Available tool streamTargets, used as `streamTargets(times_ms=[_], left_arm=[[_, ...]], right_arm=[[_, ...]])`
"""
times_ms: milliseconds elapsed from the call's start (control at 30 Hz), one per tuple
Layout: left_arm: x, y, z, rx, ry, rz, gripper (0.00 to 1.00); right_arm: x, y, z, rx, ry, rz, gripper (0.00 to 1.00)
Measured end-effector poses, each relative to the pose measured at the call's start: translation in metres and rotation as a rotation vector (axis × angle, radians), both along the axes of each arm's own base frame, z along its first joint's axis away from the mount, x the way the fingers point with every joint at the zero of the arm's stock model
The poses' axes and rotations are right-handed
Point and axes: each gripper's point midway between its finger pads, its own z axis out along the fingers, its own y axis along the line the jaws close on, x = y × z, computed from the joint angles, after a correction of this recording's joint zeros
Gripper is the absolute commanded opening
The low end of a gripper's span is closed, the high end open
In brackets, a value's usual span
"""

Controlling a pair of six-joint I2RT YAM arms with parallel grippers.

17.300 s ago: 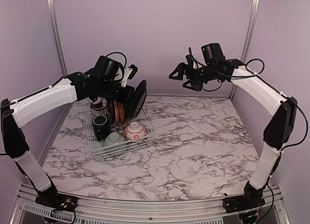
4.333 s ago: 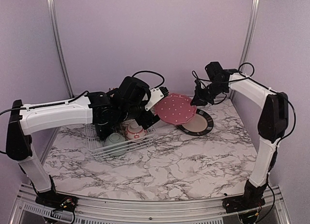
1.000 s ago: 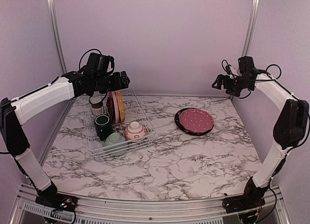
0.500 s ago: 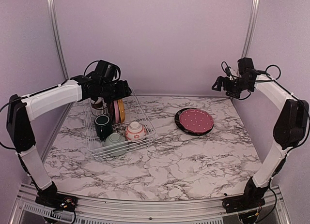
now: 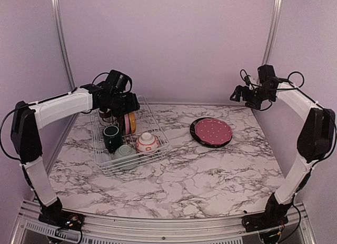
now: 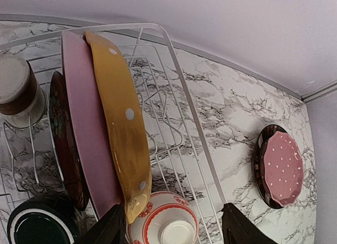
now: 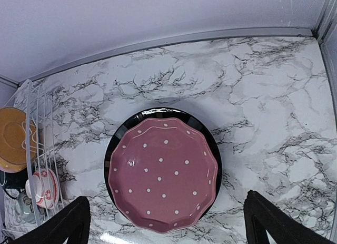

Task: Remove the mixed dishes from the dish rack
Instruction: Grab the plate from the dish rack.

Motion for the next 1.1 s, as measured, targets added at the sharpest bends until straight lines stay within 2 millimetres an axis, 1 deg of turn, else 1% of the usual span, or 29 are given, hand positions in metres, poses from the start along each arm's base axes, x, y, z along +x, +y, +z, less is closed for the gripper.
streamTargets(times_ms=[167, 433, 533, 667, 833, 1100], left_arm=[[0.002, 0.002, -0.02, 0.025, 0.041, 0.013, 0.57], [0.012, 0.004, -0.038, 0.049, 0.068, 0.023, 0.55], [0.017, 0.003, -0.04, 0.052, 0.065, 0.022, 0.51], [0.022, 0.004, -0.039, 0.053, 0.055, 0.021, 0.42], [0.024, 0.006, -0.041, 0.067, 0.052, 0.007, 0.3], [0.03, 0.01, -0.043, 0.033, 0.044, -0.014, 0.2]], right_arm=[[-0.001, 0.0, -0.004, 0.0, 0.01, 0.0, 0.98], [-0.001, 0.0, -0.004, 0.0, 0.01, 0.0, 0.98], [-0.002, 0.0, -0.004, 0.0, 0.011, 0.0, 0.98], [-0.002, 0.0, -0.004, 0.0, 0.011, 0.0, 0.98], [-0.002, 0.0, -0.004, 0.0, 0.011, 0.0, 0.98], [-0.001, 0.0, -0.004, 0.0, 0.01, 0.001, 0.98]])
